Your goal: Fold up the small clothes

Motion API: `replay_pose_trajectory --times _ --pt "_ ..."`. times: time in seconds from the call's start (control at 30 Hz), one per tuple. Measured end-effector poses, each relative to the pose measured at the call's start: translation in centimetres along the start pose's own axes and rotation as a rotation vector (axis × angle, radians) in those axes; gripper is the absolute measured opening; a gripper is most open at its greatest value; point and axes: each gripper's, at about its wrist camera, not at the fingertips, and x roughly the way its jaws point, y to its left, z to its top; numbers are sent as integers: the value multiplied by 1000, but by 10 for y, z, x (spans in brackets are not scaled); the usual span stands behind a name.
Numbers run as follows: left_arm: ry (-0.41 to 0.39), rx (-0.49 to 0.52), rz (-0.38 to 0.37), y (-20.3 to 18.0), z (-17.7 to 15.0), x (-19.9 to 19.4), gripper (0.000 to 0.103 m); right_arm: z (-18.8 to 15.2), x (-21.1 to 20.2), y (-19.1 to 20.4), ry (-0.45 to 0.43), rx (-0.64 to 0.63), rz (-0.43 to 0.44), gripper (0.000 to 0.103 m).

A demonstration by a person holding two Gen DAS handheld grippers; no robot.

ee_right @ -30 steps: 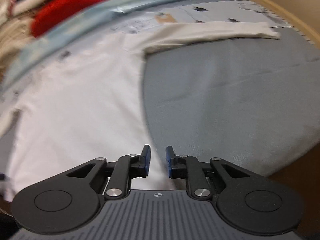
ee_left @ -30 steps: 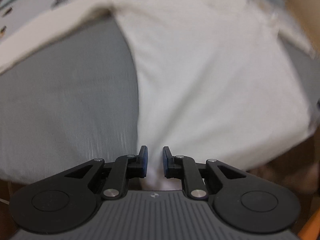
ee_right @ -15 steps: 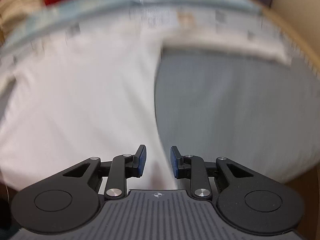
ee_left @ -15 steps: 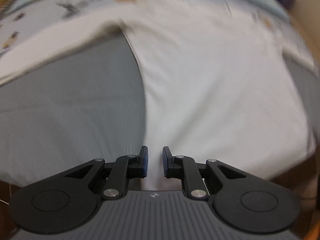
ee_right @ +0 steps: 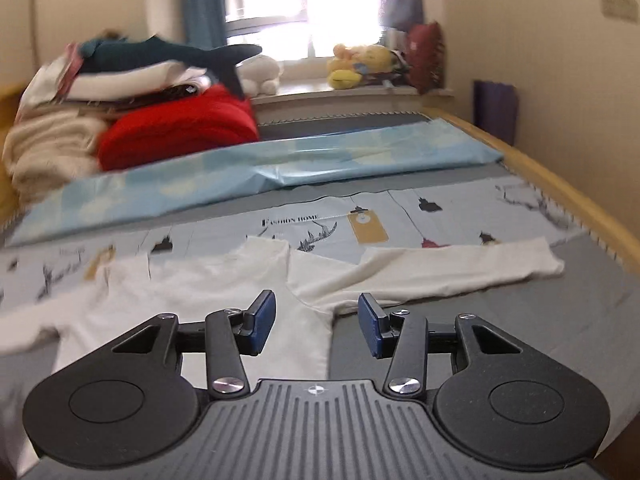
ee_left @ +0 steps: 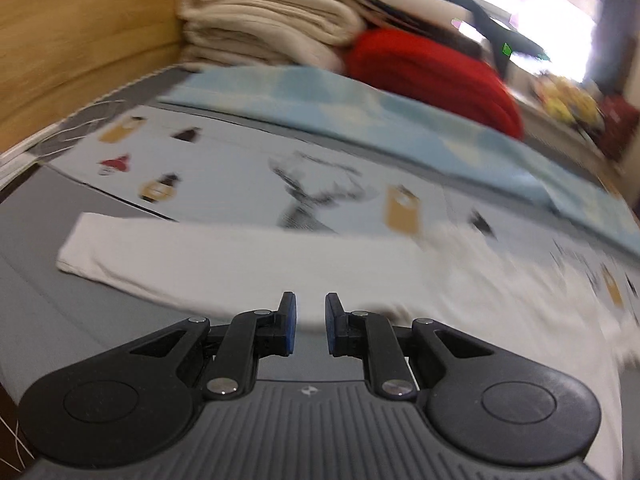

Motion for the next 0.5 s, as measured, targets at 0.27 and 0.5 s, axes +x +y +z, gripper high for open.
replay_pose_trajectory --times 0.27,0.5 --pt "64 -380 90 122 12 72 28 -8 24 36 88 -103 -7 48" --pt "101 -692 105 207 9 96 41 -8 41 62 86 -259 -27 48"
